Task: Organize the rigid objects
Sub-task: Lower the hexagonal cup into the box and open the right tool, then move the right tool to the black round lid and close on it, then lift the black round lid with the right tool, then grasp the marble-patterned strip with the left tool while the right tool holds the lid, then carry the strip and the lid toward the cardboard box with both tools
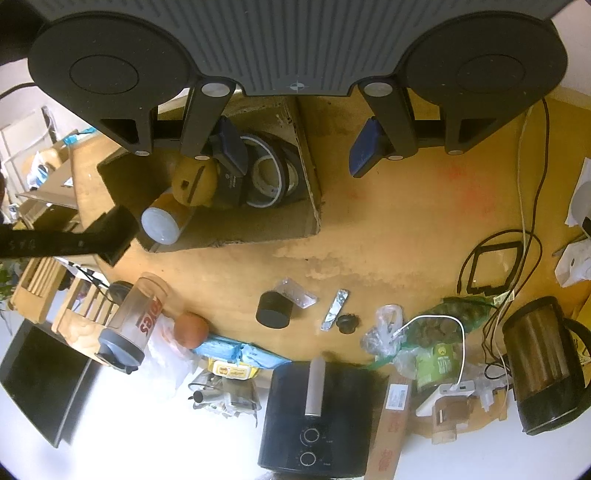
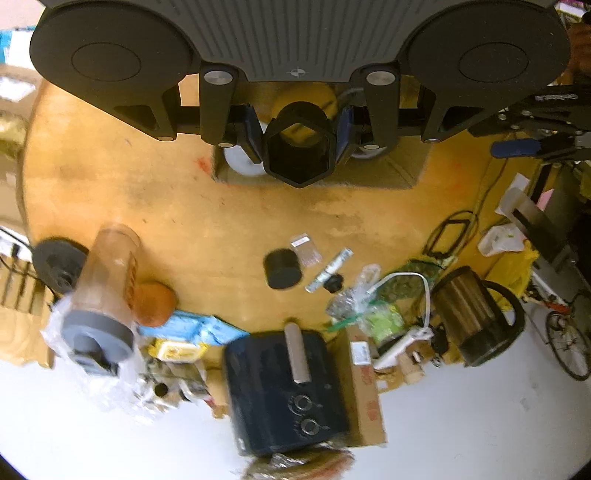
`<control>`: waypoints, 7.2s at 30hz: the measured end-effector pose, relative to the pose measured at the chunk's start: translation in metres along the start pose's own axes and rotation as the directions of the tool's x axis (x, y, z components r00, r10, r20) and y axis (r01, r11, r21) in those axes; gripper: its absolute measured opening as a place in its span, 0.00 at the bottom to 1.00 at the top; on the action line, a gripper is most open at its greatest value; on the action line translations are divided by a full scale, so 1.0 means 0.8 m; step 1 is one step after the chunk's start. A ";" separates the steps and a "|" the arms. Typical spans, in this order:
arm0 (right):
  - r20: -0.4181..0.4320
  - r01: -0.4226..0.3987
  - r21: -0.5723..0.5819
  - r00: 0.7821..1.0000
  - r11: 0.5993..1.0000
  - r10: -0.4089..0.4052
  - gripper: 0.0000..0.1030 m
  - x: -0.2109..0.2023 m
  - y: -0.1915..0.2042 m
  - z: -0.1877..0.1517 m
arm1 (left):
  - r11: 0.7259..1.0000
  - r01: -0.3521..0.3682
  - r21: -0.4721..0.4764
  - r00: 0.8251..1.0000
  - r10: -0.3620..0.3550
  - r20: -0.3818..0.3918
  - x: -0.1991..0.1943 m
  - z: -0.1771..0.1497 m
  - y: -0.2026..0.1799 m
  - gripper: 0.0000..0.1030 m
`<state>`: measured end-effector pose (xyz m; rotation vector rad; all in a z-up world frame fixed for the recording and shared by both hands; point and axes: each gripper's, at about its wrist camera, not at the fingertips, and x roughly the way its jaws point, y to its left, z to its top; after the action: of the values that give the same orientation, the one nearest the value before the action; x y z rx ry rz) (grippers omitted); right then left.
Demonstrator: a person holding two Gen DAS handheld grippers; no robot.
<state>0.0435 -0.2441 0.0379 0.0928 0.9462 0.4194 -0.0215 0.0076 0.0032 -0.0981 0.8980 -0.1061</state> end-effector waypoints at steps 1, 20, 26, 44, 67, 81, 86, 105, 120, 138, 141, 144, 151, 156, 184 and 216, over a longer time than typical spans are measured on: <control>-0.015 0.018 0.003 1.000 1.000 -0.018 0.46 0.003 -0.001 -0.003 | 1.000 0.000 -0.001 1.000 0.000 -0.001 0.000 -0.001 0.000 0.58; -0.080 0.153 -0.054 0.984 0.987 -0.157 1.00 0.023 0.019 -0.008 | 0.999 0.031 0.011 0.999 -0.031 -0.025 0.001 -0.005 -0.004 0.58; -0.068 0.132 -0.049 0.988 0.990 -0.135 1.00 0.028 0.019 0.012 | 0.999 0.034 0.020 0.999 -0.034 -0.019 0.005 0.004 -0.009 0.58; 0.013 0.182 -0.306 0.982 0.934 -0.187 1.00 0.098 0.052 0.101 | 1.000 0.001 0.023 1.000 -0.002 0.016 0.025 0.062 -0.018 0.58; -0.147 0.011 -0.310 0.987 0.951 -0.059 1.00 0.220 0.011 0.149 | 0.989 -0.094 -0.115 0.994 0.086 -0.069 0.057 0.067 -0.002 0.58; -0.090 -0.060 -0.329 0.995 0.943 0.032 1.00 0.273 0.003 0.182 | 0.973 -0.147 -0.178 0.986 0.131 -0.100 0.062 0.067 0.012 0.58; -0.077 -0.020 -0.371 0.997 0.928 -0.010 1.00 0.298 0.010 0.180 | 0.967 -0.163 -0.196 0.984 0.145 -0.103 0.060 0.067 0.016 0.58; -0.095 0.003 -0.342 0.995 0.940 -0.038 0.58 0.355 0.005 0.182 | 0.951 -0.192 -0.241 0.979 0.168 -0.115 0.055 0.062 0.024 0.58; -0.103 -0.020 -0.307 0.995 0.952 -0.012 0.58 0.336 -0.005 0.189 | 0.966 -0.164 -0.201 0.985 0.150 -0.083 0.063 0.083 0.025 0.58; -0.057 -0.030 -0.276 0.998 0.961 0.015 0.58 0.245 -0.034 0.184 | 0.988 -0.110 -0.104 0.993 0.106 -0.050 0.082 0.113 0.012 0.58; -0.052 -0.035 -0.260 0.998 0.965 0.022 0.58 0.230 -0.038 0.181 | 0.990 -0.113 -0.089 0.993 0.110 -0.043 0.086 0.118 0.009 0.58; -0.044 -0.035 -0.236 0.999 0.971 0.025 0.58 0.214 -0.043 0.178 | 0.991 -0.112 -0.073 0.993 0.110 -0.033 0.089 0.123 0.004 0.58; -0.028 -0.024 -0.187 0.999 0.982 0.020 0.58 0.184 -0.055 0.166 | 0.994 -0.097 -0.045 0.995 0.096 -0.027 0.102 0.133 0.001 0.58; -0.010 -0.011 -0.157 1.000 0.988 0.010 0.58 0.164 -0.063 0.159 | 0.996 -0.089 0.002 0.996 0.089 -0.023 0.116 0.143 -0.002 0.58; 0.052 -0.002 0.003 0.999 1.000 0.002 0.58 0.099 -0.101 0.129 | 0.982 -0.119 0.148 0.992 0.125 -0.031 0.267 0.204 0.016 0.43; 0.069 0.031 0.085 0.997 0.996 -0.037 0.58 0.074 -0.122 0.108 | 0.986 -0.050 0.157 0.980 0.079 -0.181 0.323 0.218 0.030 0.15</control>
<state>0.1728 -0.3015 0.0180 0.1661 0.8950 0.3427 0.2766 0.0038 -0.0917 0.0843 1.0767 -0.1242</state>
